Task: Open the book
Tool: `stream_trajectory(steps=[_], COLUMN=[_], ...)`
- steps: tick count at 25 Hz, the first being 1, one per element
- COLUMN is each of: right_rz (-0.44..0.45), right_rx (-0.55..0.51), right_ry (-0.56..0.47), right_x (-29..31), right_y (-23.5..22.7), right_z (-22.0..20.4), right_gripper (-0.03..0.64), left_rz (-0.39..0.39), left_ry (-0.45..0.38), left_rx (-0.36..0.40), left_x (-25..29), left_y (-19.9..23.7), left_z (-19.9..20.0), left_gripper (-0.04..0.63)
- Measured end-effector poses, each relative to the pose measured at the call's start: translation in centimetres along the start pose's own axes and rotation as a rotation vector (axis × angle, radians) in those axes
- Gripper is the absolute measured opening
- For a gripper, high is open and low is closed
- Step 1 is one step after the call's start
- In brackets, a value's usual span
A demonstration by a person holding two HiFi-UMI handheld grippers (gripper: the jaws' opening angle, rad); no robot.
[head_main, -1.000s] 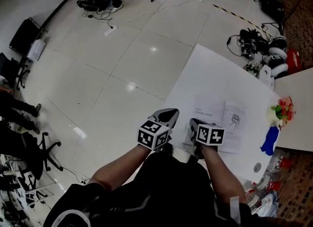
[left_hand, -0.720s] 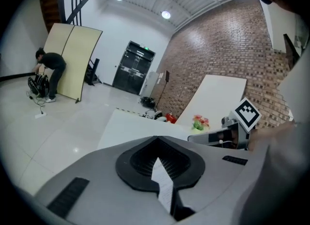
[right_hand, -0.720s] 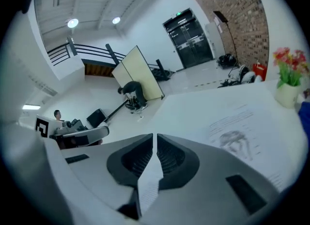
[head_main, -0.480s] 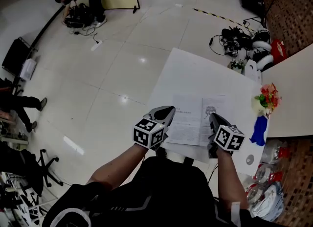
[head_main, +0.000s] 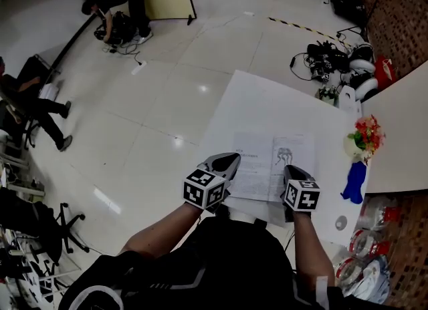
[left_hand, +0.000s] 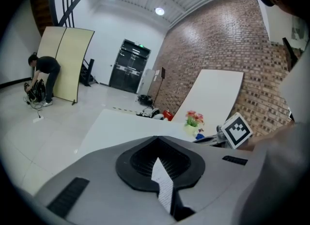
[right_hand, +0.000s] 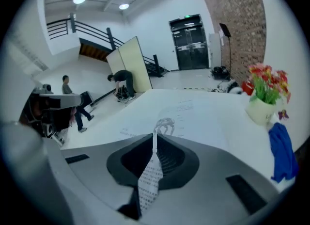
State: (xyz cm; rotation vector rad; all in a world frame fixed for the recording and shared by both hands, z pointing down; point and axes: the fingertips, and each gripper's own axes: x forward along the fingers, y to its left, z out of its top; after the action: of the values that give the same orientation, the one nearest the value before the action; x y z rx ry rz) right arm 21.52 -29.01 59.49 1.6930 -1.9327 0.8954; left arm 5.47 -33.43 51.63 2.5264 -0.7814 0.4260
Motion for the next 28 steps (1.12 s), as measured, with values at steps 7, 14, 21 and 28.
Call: stream_trajectory(steps=[7,14,21,28], right_rz=[0.058,-0.005,-0.001,0.047], right_rx=[-0.252,-0.193,-0.152,-0.153], right_ry=[0.125,0.173,0.235,0.239], right_x=[2.6,3.3,4.6,4.9], right_y=[2.6,-1.9,-3.5,-3.6], right_z=[-2.2,-5.0,-7.9,-8.3], right_gripper=[0.005,0.005,0.003,0.005], left_rz=[0.040,0.070,0.081,0.122], left_ry=[0.000,-0.007,0.004,0.010], left_rx=[-0.001,-0.002,0.001,-0.016], left_x=[-1.0,-1.6,-1.4,-1.0], left_y=[0.4,0.6,-0.2,-0.6], left_z=[-0.2,0.0,-0.1,-0.6], left_gripper=[-0.005,-0.005,-0.005,-0.005])
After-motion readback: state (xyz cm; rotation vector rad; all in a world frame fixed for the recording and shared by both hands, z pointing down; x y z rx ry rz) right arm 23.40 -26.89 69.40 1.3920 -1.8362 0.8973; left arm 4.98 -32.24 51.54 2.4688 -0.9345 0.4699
